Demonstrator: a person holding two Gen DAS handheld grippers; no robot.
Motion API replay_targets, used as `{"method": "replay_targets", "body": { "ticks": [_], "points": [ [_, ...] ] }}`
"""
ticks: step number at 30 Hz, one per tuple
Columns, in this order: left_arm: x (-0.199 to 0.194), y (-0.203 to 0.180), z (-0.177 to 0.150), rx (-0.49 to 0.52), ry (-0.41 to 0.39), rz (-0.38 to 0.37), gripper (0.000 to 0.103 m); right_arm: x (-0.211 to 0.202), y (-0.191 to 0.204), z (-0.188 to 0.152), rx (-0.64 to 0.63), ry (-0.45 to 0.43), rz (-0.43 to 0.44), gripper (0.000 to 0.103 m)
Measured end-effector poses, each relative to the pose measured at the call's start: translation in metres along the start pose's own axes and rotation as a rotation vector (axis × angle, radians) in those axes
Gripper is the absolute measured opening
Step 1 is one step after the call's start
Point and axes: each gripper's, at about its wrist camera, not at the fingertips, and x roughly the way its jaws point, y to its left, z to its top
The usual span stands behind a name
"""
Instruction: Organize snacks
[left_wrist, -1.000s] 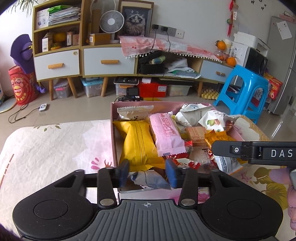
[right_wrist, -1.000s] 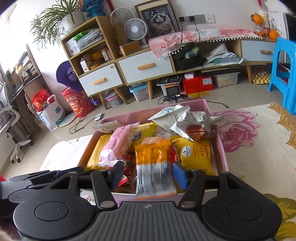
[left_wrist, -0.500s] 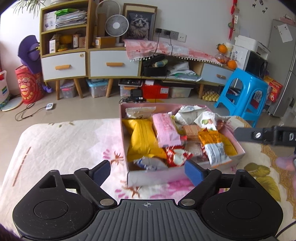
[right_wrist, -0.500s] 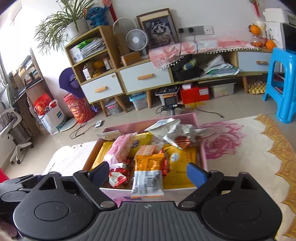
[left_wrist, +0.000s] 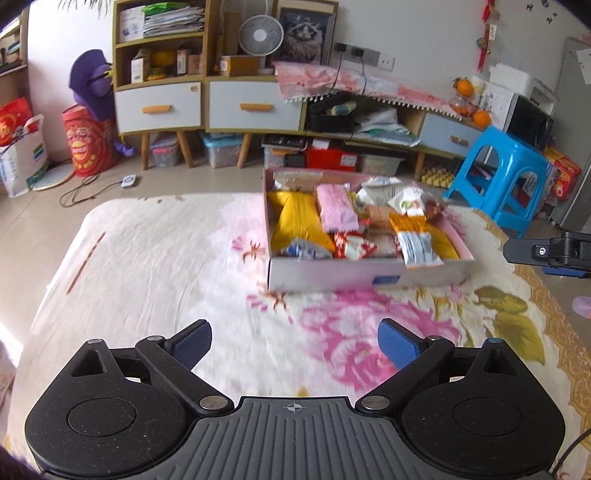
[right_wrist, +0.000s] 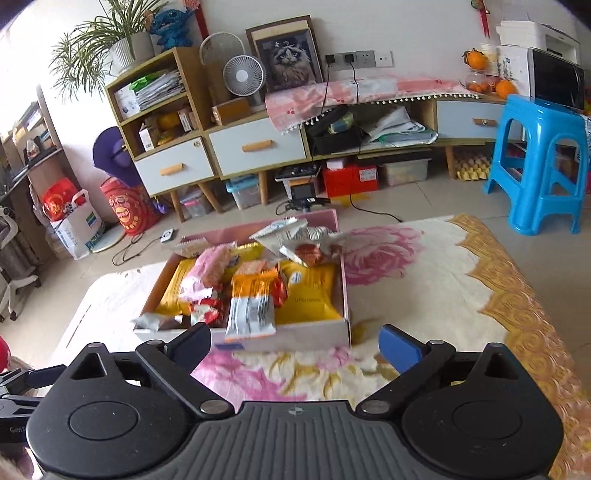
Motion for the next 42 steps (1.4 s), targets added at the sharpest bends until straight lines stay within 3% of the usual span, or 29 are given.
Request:
{"method": "replay_targets", "body": {
  "ticks": [12,22,42],
  "points": [
    [-0.024,-0.007,-0.026,-0.053,0.062,0.079,0.101,-0.029,0.039,-0.036,-0.116,0.069,-0.122,0.095],
    [-0.021,-0.011,-0.032,-0.043,0.123,0.137,0.102,-0.024,0.049,-0.052,-0.118,0.128,-0.125,0.095],
    [-0.030,-0.013,-0.031,-0.051,0.103,0.163,0.102,-0.026,0.061,-0.062,-0.176,0.148,-0.128,0.095]
  ]
}}
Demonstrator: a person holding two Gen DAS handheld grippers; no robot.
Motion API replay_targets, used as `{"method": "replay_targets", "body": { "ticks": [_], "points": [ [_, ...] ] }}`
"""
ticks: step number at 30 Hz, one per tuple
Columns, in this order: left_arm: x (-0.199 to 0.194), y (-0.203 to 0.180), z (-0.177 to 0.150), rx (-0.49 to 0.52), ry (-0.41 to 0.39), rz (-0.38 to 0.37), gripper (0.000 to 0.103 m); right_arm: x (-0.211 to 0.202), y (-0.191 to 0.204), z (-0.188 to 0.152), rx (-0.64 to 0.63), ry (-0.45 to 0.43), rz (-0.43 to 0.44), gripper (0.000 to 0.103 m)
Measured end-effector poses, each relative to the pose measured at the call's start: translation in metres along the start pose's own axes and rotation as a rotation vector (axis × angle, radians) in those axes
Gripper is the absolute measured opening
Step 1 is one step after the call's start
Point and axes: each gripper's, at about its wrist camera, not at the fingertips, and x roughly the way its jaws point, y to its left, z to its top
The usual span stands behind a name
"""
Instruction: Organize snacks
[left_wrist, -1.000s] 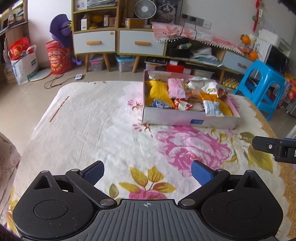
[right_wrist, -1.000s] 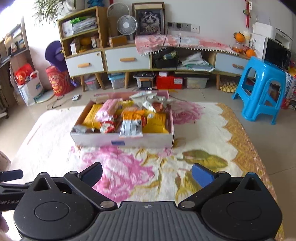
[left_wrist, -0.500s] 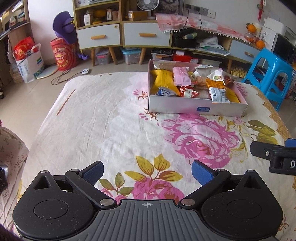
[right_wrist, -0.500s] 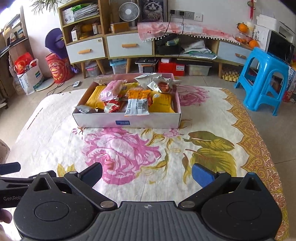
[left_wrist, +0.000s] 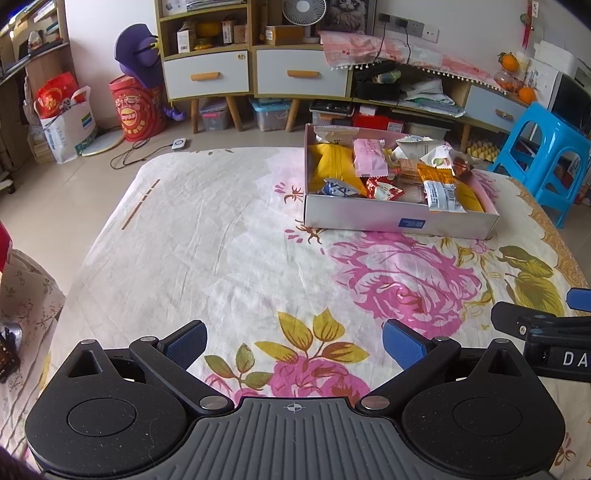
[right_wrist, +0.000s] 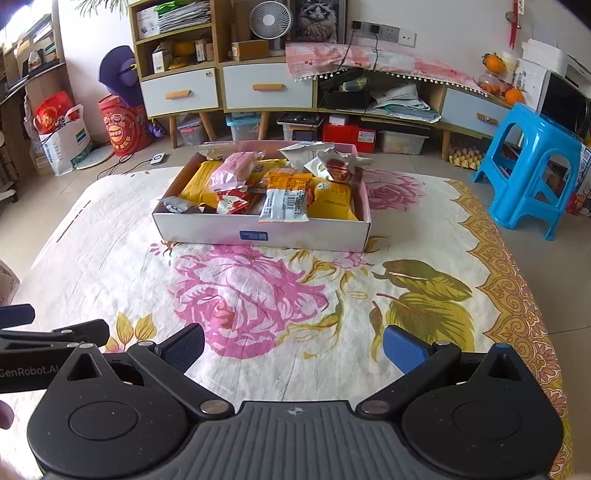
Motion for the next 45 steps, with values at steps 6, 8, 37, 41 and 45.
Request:
{"method": "replay_targets", "body": {
  "ticks": [6,8,37,41,45],
  "points": [
    [-0.0012,-0.0006,0.0017,-0.007,-0.006,0.002,0.102,-0.0026,0.0039,0.0003,-0.018,-0.013,-0.008,0.095],
    [-0.0012,-0.0005,0.0018,-0.006,-0.006,0.002,0.102,-0.0027,0.0035,0.0004,-0.013,-0.013,-0.007,0.095],
    [-0.0028,-0.0007,0.0017,-0.015,-0.005,-0.009,0.102,-0.0010,0.0058,-0.0003,-0.013,-0.004,-0.005,0.095],
    [-0.0029,-0.0009,0.0016,-0.016,-0.005,-0.009,0.102,-0.0016,0.0057,-0.0001,-0.013,-0.005,-0.005,0.095],
    [-0.0029,-0.0006,0.0015,-0.015,-0.005,-0.009,0.102,-0.0012,0.0057,-0.0003,-0.013,-0.004,-0.005,0.095]
  ]
}}
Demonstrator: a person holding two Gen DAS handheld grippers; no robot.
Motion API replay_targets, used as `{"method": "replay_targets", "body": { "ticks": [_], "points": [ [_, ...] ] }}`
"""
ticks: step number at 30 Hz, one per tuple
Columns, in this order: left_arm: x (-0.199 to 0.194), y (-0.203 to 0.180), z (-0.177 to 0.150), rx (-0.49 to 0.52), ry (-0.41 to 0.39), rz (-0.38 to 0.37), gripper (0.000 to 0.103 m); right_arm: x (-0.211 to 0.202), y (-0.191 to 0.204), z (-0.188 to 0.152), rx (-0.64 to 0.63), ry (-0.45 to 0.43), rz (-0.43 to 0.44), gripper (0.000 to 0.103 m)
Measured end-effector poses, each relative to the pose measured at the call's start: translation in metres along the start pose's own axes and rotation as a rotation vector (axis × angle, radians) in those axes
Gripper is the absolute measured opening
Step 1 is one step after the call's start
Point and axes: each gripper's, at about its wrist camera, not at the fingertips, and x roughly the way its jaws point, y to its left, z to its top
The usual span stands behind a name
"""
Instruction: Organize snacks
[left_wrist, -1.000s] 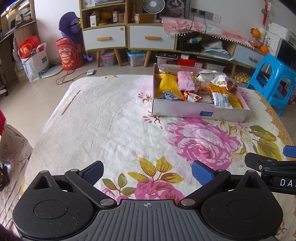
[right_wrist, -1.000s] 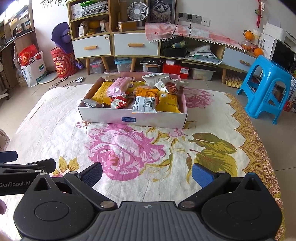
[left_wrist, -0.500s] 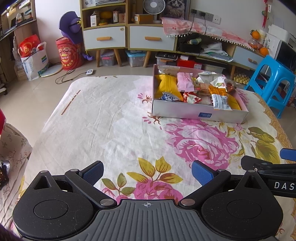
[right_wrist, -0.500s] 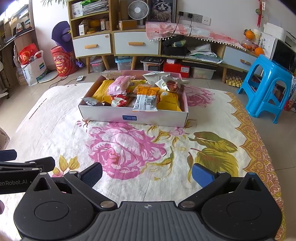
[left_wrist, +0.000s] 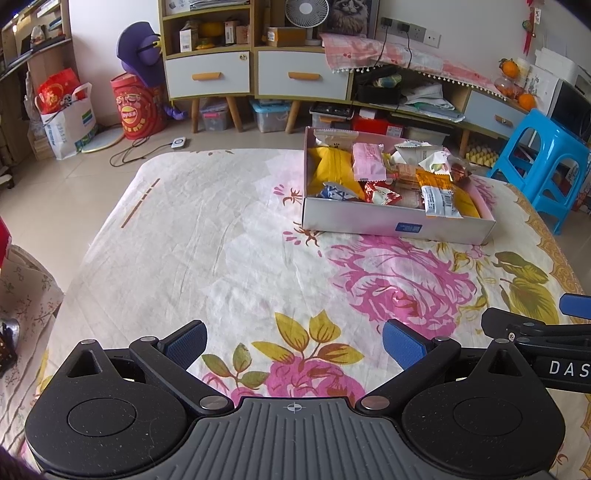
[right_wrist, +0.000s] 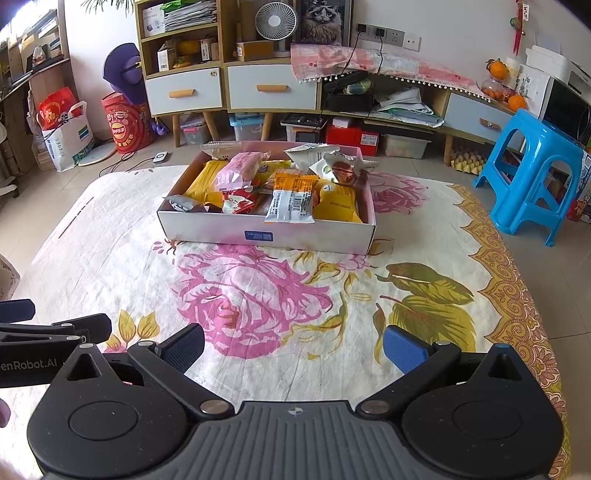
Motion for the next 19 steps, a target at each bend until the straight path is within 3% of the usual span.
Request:
{"method": "replay_targets", "body": {
  "ticks": [19],
  "points": [
    [0.0018,-0.0021,-0.0035,0.017,0.005,-0.003,0.102,-0.0005,0.0005,0.0004,-0.002,0.002,0.000,0.095]
  ]
}}
